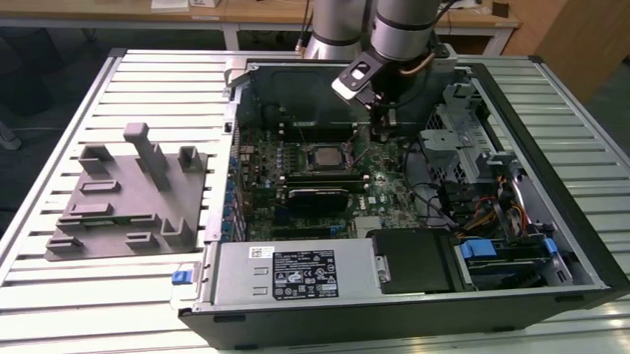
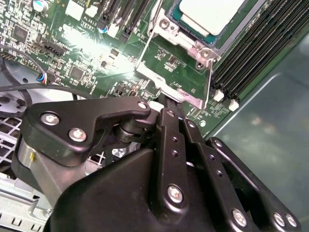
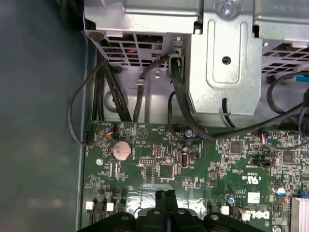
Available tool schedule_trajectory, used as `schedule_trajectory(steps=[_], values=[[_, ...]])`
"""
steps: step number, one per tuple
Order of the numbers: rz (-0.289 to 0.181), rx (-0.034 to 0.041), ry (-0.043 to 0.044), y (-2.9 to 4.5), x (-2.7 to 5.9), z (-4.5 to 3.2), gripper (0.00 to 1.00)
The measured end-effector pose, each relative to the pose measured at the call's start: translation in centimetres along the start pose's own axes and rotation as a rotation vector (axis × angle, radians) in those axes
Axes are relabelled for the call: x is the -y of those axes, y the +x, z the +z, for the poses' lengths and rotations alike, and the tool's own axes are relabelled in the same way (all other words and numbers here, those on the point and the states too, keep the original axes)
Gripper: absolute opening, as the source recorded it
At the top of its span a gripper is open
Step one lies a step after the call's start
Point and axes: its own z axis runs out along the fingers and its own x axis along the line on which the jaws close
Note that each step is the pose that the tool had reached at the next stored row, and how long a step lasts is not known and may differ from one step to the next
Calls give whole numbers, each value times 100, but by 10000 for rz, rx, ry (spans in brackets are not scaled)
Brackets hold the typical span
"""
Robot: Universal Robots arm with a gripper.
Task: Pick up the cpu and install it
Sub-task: 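Close the cpu cover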
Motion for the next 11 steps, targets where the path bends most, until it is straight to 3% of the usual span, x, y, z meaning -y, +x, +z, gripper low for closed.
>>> schedule_trajectory(steps=[11], values=[[0,1,0,2,77,5,11]])
